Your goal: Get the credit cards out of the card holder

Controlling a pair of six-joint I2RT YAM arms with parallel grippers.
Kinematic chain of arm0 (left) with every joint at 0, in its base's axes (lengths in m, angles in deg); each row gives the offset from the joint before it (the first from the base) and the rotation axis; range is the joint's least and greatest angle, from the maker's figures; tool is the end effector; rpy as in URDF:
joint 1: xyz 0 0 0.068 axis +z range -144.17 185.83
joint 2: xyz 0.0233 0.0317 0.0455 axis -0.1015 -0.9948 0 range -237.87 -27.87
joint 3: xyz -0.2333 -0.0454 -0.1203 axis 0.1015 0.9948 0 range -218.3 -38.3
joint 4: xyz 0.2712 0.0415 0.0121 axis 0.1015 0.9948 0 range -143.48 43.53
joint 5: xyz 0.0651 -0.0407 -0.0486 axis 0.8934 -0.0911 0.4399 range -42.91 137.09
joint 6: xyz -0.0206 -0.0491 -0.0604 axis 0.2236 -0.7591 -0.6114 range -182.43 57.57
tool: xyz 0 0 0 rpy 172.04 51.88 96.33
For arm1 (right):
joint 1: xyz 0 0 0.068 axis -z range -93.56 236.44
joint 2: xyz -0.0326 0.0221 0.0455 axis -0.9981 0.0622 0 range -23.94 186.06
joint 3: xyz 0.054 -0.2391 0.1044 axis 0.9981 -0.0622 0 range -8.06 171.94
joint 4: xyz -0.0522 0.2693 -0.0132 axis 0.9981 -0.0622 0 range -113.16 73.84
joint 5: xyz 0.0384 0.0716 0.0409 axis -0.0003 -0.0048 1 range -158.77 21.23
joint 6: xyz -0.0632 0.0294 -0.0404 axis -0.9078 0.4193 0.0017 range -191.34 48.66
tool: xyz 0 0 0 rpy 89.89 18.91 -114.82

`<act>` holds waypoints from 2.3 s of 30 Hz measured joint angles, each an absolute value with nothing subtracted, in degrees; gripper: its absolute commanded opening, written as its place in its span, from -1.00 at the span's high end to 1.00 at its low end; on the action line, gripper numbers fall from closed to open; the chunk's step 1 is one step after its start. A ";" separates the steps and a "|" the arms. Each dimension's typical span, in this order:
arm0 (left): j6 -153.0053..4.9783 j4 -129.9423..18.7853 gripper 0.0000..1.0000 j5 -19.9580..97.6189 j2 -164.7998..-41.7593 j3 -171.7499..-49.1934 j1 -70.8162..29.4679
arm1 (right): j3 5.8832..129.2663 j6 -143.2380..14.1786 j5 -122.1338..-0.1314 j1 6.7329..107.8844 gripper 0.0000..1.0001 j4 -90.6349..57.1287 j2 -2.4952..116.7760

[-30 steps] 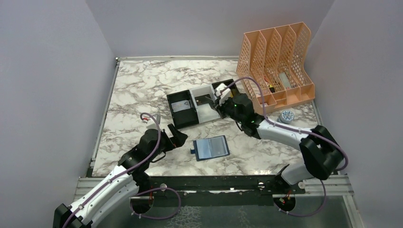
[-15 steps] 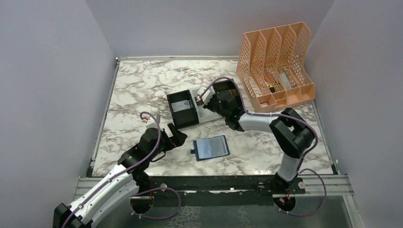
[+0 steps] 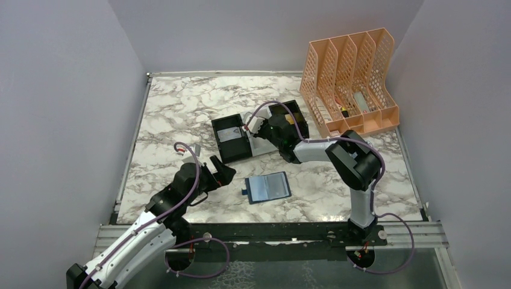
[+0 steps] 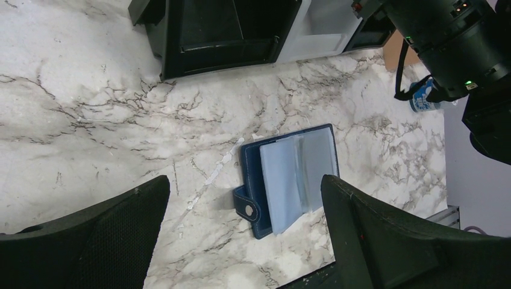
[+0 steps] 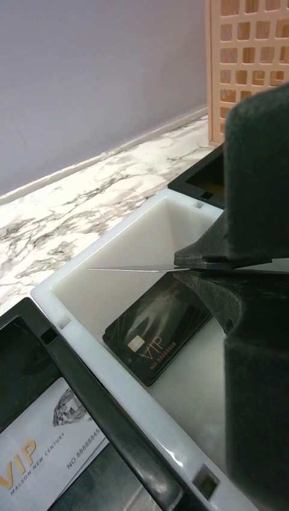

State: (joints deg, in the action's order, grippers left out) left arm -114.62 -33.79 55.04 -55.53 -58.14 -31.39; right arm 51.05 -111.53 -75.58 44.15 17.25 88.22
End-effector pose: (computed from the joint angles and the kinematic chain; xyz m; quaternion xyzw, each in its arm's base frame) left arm 0.1520 -0.1033 0.1912 -0.1468 0.8409 -0.3219 0.4095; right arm 0.3425 0.3005 0.1328 -0.5121 0.6362 -0.0379 0.5758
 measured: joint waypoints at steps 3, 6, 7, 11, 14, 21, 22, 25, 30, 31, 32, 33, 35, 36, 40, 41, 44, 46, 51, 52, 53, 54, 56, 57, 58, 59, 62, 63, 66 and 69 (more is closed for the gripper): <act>-114.62 -33.51 -0.98 55.08 -55.53 -58.36 -31.39 | 52.78 -113.58 -75.60 44.15 0.93 17.73 90.38; -114.62 -33.36 -0.98 55.08 -55.51 -58.55 -31.39 | 53.89 -115.27 -75.60 44.15 0.93 17.75 92.15; -114.60 -33.29 -0.98 55.08 -55.51 -58.55 -31.39 | 54.20 -115.79 -75.60 44.15 0.92 17.69 92.66; -114.62 -33.05 -0.98 55.08 -55.27 -58.55 -31.39 | 55.88 -117.25 -75.82 44.15 0.86 17.25 94.58; -114.62 -32.79 -0.98 55.10 -54.88 -58.55 -31.39 | 56.58 -118.00 -75.82 44.15 0.83 16.57 95.06; -114.62 -32.55 -0.98 55.12 -54.81 -58.55 -31.39 | 58.40 -119.44 -75.58 44.15 0.82 13.51 95.56; -114.62 -32.39 -0.98 55.12 -54.81 -58.55 -31.39 | 58.51 -119.75 -75.56 44.15 0.82 13.34 95.69; -114.62 -32.31 -0.98 55.12 -54.81 -58.55 -31.39 | 58.96 -121.10 -75.56 44.15 0.81 12.29 96.33; -114.62 -32.31 -0.98 55.12 -54.81 -58.55 -31.39 | 59.12 -123.09 -75.54 44.15 0.77 11.07 97.11; -114.62 -32.28 -0.98 55.12 -54.81 -58.55 -31.39 | 59.21 -123.31 -75.54 44.15 0.75 10.89 97.11; -114.62 -32.28 -0.98 55.12 -54.81 -58.55 -31.39 | 59.27 -123.51 -75.47 44.15 0.73 10.82 97.11; -114.62 -32.28 -0.98 55.12 -54.81 -58.55 -31.39 | 59.27 -123.57 -75.43 44.15 0.70 10.80 97.11; -114.62 -32.28 -0.98 55.12 -54.86 -58.55 -31.39 | 59.27 -123.53 -75.17 44.15 0.58 10.76 97.11; -114.62 -32.31 -0.98 55.12 -54.94 -58.55 -31.39 | 59.27 -123.44 -75.01 44.15 0.55 10.69 97.05; -114.62 -32.33 -0.98 55.10 -55.49 -58.55 -31.39 | 59.27 -122.94 -74.10 44.22 0.53 9.97 96.76; -114.62 -32.33 -0.98 55.08 -55.66 -58.55 -31.39 | 59.27 -122.72 -73.83 44.22 0.51 9.71 96.70; -114.62 -32.33 -0.98 55.06 -56.01 -58.55 -31.39 | 59.27 -122.00 -73.46 44.22 0.36 9.01 96.48; -114.64 -32.35 -0.98 55.04 -56.15 -58.55 -31.39 | 59.27 -121.56 -72.94 44.22 0.35 8.55 96.26; -114.64 -32.39 -0.98 54.99 -56.19 -58.55 -31.39 | 59.27 -119.99 -71.39 44.22 0.34 7.66 95.93; -114.64 -32.39 -0.98 54.93 -56.19 -58.55 -31.39 | 59.27 -119.70 -71.10 44.22 0.33 7.50 95.85; -114.64 -32.39 -0.98 54.80 -56.23 -58.55 -31.39 | 59.27 -119.55 -70.84 44.22 0.33 7.35 95.72; -114.62 -32.39 -0.98 54.60 -56.30 -58.55 -31.39 | 59.27 -119.44 -70.73 44.22 0.32 7.24 95.61; -114.62 -32.42 -0.98 54.21 -56.43 -58.55 -31.39 | 59.27 -118.87 -70.49 44.22 0.29 7.17 95.23; -114.62 -32.42 -0.98 54.01 -56.50 -58.55 -31.39 | 59.27 -118.33 -70.18 44.22 0.28 6.96 94.97; -114.62 -32.42 -0.98 53.90 -56.58 -58.55 -31.39 | 59.27 -117.69 -69.70 44.26 0.27 6.45 94.58; -114.62 -32.44 -0.98 53.75 -56.71 -58.55 -31.39 | 59.27 -117.08 -69.20 44.28 0.26 5.82 94.16; -114.57 -32.57 -0.98 53.11 -57.22 -58.55 -31.39 | 59.29 -115.66 -68.04 44.46 0.25 4.01 92.61; -114.57 -32.57 -0.98 53.11 -57.22 -58.55 -31.39 | 59.29 -115.46 -67.76 44.46 0.25 3.63 92.15; -114.57 -33.05 -0.98 52.48 -57.96 -58.55 -31.39 | 59.29 -115.05 -67.23 44.55 0.25 2.89 91.26; -114.57 -33.62 -0.98 51.82 -58.42 -58.55 -31.39 | 59.29 -114.89 -67.19 44.55 0.24 2.61 90.95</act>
State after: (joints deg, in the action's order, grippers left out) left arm -114.57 -33.62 51.82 -58.42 -58.55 -31.39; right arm 59.29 -114.89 -67.19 44.55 2.61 90.95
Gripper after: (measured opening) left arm 0.991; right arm 0.373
